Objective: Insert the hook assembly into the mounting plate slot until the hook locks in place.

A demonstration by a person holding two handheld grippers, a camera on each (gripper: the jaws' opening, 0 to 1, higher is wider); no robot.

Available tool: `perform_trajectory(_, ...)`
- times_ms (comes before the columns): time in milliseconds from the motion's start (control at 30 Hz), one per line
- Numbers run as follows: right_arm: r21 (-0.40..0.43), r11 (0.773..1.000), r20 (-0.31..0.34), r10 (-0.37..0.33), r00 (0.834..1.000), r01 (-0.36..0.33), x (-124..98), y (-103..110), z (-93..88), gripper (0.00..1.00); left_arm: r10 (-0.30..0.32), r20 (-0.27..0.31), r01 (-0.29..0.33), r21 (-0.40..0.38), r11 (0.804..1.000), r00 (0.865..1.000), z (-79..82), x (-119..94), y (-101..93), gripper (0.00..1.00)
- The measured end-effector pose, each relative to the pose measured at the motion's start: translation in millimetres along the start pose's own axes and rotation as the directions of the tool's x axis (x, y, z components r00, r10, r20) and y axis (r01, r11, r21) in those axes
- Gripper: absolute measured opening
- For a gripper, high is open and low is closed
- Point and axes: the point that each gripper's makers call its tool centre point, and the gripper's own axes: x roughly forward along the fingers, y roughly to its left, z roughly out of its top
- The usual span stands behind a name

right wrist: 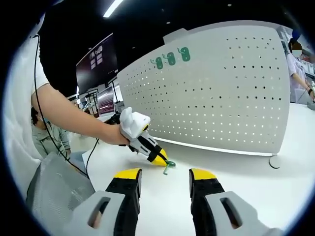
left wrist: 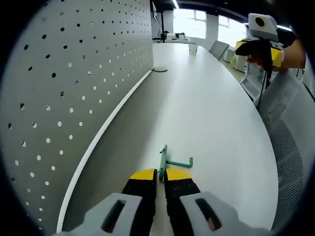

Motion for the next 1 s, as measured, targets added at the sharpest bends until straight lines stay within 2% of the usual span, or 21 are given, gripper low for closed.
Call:
perform_trajectory(133, 0.000, 1.000, 0.002, 0.001, 1.000, -0.001, -0.1, 0.2, 0.7, 0.37, 0.011, -0.002, -0.011, 0.022, 1.000, 1.000, 0.3, 0.2, -0.2, 0.06)
perform_trajectory(300, 0.002, 1.000, 0.001, -0.001, 1.000, 0.001, -0.3, -0.8, 0.1, 0.37, 0.031, -0.007, -0.031, 0.002, 1.000, 0.999, 0.0, 0.7, 1.6, 0.03)
perform_trajectory(367, 0.000, 1.000, 0.005, 0.000, 1.000, 0.000, -0.1, -0.5, 0.6, 0.36, 0.039, -0.012, -0.039, 0.023, 0.999, 0.999, -0.5, 0.7, 0.3, 0.02)
perform_trajectory(533, 0.000, 1.000, 0.010, -0.004, 1.000, 0.004, -1.0, -1.1, 1.8, 0.37, 0.070, 0.003, -0.070, 0.032, 0.997, 0.998, -2.5, -1.9, 2.3, 0.02)
perform_trajectory(600, 0.000, 1.000, 0.012, -0.002, 1.000, 0.002, -1.0, -0.8, 2.1, 0.37, 0.084, 0.022, -0.085, 0.047, 0.995, 0.996, -0.2, -4.9, 2.8, 0.02)
perform_trajectory(667, -0.006, 1.000, 0.007, -0.004, 1.000, 0.004, -0.7, -0.2, 2.0, 0.37, 0.099, 0.078, -0.102, 0.032, 0.994, 0.992, 9.4, -9.9, 5.7, 0.02)
perform_trajectory(733, -0.012, 1.000, 0.005, 0.001, 1.000, -0.001, 0.4, 1.3, 1.7, 0.38, 0.131, 0.090, -0.134, 0.033, 0.990, 0.987, 11.7, -15.7, 11.8, 0.02)
perform_trajectory(833, -0.017, 1.000, -0.006, 0.008, 1.000, -0.008, 2.6, 3.1, -0.6, 0.40, 0.155, 0.146, -0.154, -0.023, 0.988, 0.977, 20.1, -26.1, 16.1, 0.02)
perform_trajectory(1000, -0.018, 1.000, -0.005, 0.015, 1.000, -0.015, 3.0, 6.1, 0.1, 0.42, 0.186, 0.180, -0.185, -0.022, 0.982, 0.966, 24.6, -42.8, 17.3, 0.02)
